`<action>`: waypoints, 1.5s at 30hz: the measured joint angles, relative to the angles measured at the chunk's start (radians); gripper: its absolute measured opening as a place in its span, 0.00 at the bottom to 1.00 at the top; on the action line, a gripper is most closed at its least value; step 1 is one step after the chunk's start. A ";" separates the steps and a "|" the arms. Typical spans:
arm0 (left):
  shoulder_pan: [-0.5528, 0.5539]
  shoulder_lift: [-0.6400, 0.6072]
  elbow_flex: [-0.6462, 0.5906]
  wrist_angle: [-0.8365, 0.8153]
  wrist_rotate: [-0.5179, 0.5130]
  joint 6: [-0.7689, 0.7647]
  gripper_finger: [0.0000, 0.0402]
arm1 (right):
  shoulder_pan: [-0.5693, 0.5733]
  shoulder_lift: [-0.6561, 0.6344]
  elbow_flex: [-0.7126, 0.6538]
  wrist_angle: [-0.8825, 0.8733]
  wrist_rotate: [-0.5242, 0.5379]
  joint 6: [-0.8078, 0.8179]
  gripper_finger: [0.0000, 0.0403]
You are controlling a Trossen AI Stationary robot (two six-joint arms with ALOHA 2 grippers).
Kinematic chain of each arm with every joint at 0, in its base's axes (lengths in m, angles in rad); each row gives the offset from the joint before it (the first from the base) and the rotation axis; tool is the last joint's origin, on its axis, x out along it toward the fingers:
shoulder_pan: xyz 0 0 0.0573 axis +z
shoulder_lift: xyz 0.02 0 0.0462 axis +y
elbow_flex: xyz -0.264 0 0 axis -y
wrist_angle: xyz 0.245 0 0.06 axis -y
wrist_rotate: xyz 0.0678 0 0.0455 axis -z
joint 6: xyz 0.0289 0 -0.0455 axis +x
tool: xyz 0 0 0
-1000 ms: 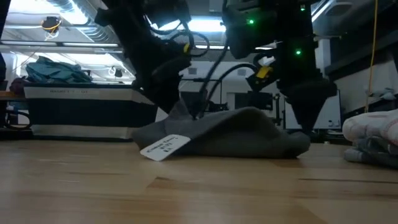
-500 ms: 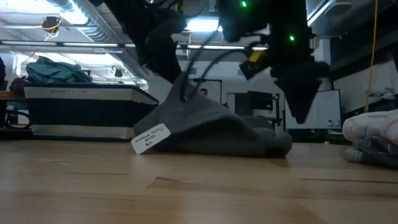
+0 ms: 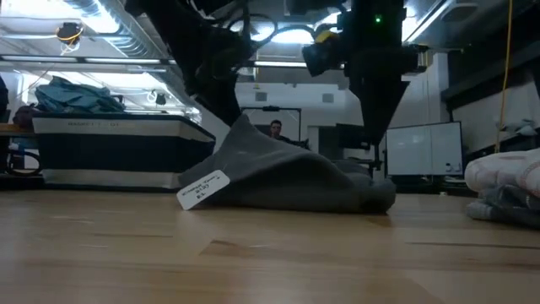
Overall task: Fold towel
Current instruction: Fold the gray towel
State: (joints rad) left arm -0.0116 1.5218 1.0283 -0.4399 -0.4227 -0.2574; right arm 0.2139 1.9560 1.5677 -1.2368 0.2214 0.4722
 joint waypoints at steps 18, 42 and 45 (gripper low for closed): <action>0.069 0.093 -0.001 -0.002 0.070 -0.086 0.32 | 0.213 0.012 0.001 0.531 0.150 -0.008 0.54; 0.034 0.094 -0.001 -0.030 0.086 -0.117 0.32 | 0.205 0.215 0.000 0.777 0.377 -0.218 0.54; 0.034 0.094 -0.001 -0.030 0.086 -0.117 0.32 | 0.193 0.218 0.000 0.791 0.406 -0.220 0.54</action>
State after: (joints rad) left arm 0.0223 1.6157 1.0275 -0.4699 -0.3367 -0.3744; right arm 0.4068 2.1738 1.5681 -0.4454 0.6269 0.2523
